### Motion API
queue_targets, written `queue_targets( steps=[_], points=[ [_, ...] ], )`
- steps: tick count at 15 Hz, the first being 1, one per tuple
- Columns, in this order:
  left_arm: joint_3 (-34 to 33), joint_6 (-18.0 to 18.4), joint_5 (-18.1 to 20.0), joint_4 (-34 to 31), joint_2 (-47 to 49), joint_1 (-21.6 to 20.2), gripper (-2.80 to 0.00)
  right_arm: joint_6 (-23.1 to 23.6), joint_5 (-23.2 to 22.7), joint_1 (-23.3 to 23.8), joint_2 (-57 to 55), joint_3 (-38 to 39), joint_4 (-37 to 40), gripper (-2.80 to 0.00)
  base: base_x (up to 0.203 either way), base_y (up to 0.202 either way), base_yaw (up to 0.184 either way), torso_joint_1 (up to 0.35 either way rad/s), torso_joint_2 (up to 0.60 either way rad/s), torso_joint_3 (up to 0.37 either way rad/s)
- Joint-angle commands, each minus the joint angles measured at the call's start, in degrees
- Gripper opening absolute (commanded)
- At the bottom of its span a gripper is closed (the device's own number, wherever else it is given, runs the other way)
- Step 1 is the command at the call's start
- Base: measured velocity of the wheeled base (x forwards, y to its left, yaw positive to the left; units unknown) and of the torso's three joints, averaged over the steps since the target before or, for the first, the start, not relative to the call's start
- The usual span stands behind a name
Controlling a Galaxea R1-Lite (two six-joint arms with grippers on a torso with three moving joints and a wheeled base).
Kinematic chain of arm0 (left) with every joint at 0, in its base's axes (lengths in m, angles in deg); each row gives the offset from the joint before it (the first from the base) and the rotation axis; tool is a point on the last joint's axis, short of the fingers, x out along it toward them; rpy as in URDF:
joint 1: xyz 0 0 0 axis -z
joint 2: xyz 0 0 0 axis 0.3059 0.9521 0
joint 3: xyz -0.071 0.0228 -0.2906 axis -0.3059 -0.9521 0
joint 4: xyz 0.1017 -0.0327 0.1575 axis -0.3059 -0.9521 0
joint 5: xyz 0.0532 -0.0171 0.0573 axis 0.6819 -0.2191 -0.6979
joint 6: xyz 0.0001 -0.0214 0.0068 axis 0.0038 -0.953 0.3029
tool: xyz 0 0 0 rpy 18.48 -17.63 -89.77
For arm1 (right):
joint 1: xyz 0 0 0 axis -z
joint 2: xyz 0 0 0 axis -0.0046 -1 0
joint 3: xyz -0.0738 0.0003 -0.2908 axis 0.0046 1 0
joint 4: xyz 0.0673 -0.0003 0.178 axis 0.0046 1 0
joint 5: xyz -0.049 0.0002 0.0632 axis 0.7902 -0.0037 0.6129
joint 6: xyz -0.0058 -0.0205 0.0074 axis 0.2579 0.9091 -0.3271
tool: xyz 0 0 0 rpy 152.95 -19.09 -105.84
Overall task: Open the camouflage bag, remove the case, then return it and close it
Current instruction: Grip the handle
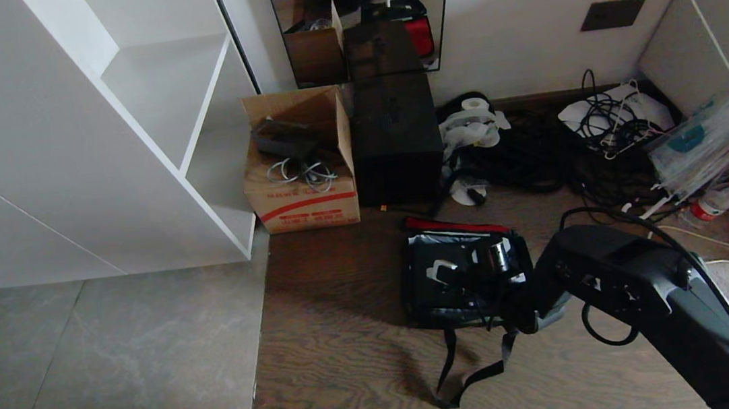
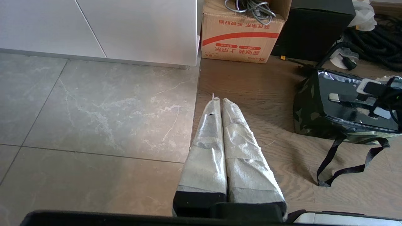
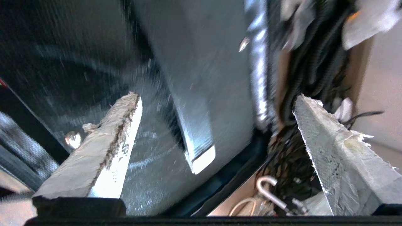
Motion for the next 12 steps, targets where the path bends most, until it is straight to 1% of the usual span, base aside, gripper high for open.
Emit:
queue_targets(
  steps=[1, 5, 8, 11, 12],
  points=[
    [-0.62, -0.03, -0.03, 0.03, 0.0, -0.01, -2.8, 0.31, 0.08, 0.19, -0.55, -1.24, 0.54, 0.0, 0.0, 0.0, 0.0, 0.0, 0.0, 0.0],
    [-0.62, -0.03, -0.03, 0.03, 0.0, -0.01, -2.8, 0.02, 0.46, 0.24, -0.88, -1.87, 0.06, 0.0, 0.0, 0.0, 0.0, 0.0, 0.0, 0.0],
    [-0.62, -0.03, -0.03, 0.03, 0.0, -0.01, -2.8, -0.28, -0.15, 0.24, 0.51, -0.49, -1.48, 0.0, 0.0, 0.0, 0.0, 0.0, 0.0, 0.0],
    [-0.56, -0.02, -0.03, 0.03, 0.0, -0.01, -2.8, -0.43, -0.22, 0.24, 6.35, 5.18, -2.52, 0.0, 0.0, 0.0, 0.0, 0.0, 0.0, 0.0],
    [-0.62, -0.03, -0.03, 0.03, 0.0, -0.01, -2.8, -1.26, -0.35, 0.18, 8.84, 7.54, -2.66, 0.0, 0.0, 0.0, 0.0, 0.0, 0.0, 0.0]
  ],
)
